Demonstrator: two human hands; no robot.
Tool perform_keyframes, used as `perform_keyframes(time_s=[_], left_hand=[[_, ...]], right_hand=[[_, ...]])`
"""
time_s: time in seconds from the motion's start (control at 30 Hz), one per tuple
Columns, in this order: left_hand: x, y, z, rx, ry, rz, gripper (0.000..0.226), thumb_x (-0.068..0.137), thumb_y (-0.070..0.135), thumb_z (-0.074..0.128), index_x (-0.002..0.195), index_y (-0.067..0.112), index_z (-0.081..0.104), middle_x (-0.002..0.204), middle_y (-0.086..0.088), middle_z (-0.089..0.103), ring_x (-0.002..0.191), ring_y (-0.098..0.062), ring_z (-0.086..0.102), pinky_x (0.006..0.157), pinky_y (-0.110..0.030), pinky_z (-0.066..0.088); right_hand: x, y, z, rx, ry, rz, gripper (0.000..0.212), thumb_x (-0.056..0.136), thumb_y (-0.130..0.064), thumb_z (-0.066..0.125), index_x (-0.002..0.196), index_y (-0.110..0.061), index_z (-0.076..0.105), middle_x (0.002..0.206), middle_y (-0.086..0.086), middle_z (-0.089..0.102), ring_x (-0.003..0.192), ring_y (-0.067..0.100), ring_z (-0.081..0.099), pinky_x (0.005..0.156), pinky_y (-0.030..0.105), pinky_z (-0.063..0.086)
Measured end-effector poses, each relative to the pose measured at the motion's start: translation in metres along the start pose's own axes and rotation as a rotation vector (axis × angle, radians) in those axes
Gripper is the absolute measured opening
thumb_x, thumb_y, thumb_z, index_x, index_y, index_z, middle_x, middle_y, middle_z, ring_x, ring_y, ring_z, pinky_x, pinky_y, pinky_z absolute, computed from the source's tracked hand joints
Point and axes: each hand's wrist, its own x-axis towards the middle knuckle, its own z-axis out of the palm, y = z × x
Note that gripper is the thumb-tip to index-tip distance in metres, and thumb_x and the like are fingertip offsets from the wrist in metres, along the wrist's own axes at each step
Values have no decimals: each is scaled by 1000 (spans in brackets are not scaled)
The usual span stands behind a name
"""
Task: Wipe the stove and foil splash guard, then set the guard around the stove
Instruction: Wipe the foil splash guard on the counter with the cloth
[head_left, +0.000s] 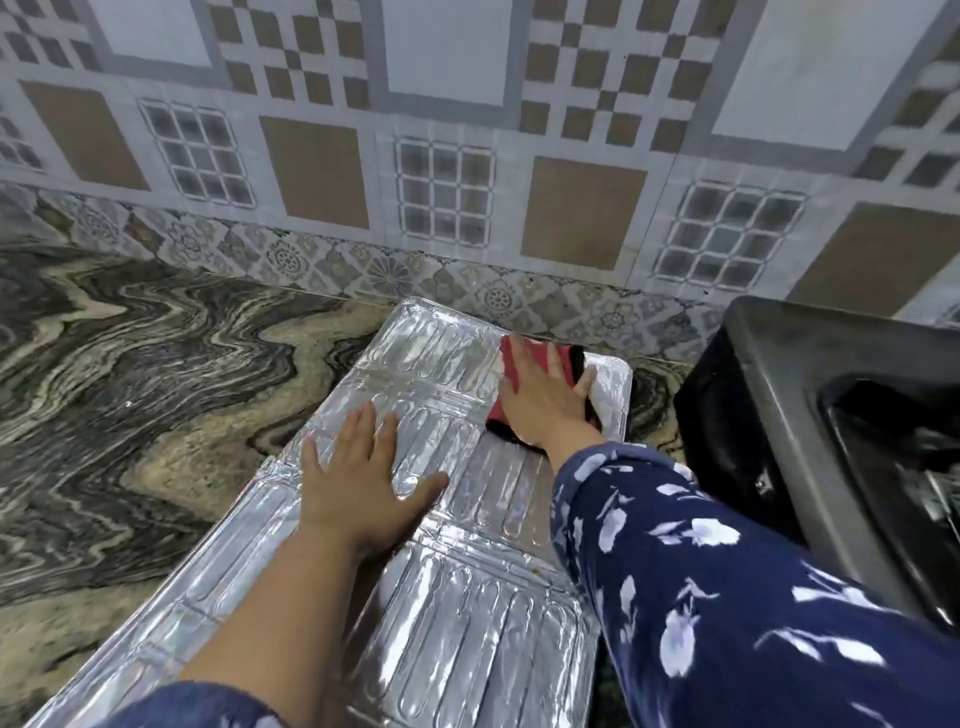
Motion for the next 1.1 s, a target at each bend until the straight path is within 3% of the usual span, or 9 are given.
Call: perform_keyframes(time_s=[0.2, 0.33, 0.53, 0.67, 0.73, 0.87, 1.0, 1.1], left_hand=[[-1, 3, -2, 3, -4, -6, 100, 72, 85, 7, 149, 25, -12, 156, 3, -23, 143, -11, -22, 115, -55, -9], [-1, 4, -3, -14, -7, -8, 100, 72, 85, 8, 150, 24, -10, 157, 2, -21, 144, -11, -20, 115, -55, -9], [-2, 6, -5, 0, -22, -19, 90, 80, 77, 13, 150, 25, -8, 158, 2, -17, 145, -11, -16, 116, -54, -7], [-2, 5, -5, -9, -13, -10, 83, 85, 72, 13, 151, 26, -7, 159, 2, -17, 146, -11, -15, 116, -54, -6], [-1, 3, -3, -8, -9, -1, 83, 84, 72, 12, 151, 26, -8, 158, 2, -17, 145, -11, -15, 116, -53, -7], [-1, 1, 0, -12, 21, 8, 85, 83, 74, 11, 151, 27, -7, 158, 2, -17, 146, -11, -15, 116, -52, -8], [0, 2, 0, -6, 36, -1, 85, 83, 74, 11, 151, 26, -6, 159, 2, -16, 146, -11, -14, 116, -52, -8], [0, 2, 1, -4, 27, -4, 85, 83, 74, 12, 151, 26, -6, 159, 2, -15, 146, -11, -14, 116, -52, -8]], right_hand=[[-18, 19, 0, -45, 35, 282, 59, 98, -36, 22, 152, -23, 2, 160, -3, -16, 147, 31, -13, 116, 55, -8], [-46, 0, 4, -58, 34, 343, 64, 98, -37, 25, 152, -16, -1, 160, 3, -15, 145, 38, -13, 116, 54, -8], [-83, -45, 24, -100, 1, 166, 66, 98, -35, 25, 151, -14, -7, 159, 5, -18, 144, 39, -16, 116, 55, -8], [-81, -42, 17, -98, -20, -50, 59, 98, -40, 20, 152, -26, 1, 161, -4, -8, 148, 28, -7, 119, 49, -3], [-66, -24, 10, -114, -26, -93, 56, 97, -50, 16, 150, -38, 4, 160, -4, -13, 147, 29, -11, 117, 51, -10], [-30, 8, 0, -141, -28, 72, 55, 92, -64, 13, 146, -51, 7, 159, 3, -17, 143, 36, -22, 112, 57, -18], [-20, 14, -2, -48, 65, 414, 57, 95, -52, 24, 149, -40, 13, 160, 16, -9, 144, 42, -12, 116, 55, -10], [-31, -3, 5, -24, 68, 516, 58, 96, -45, 26, 150, -32, 11, 158, 21, -10, 143, 44, -14, 114, 53, -12]])
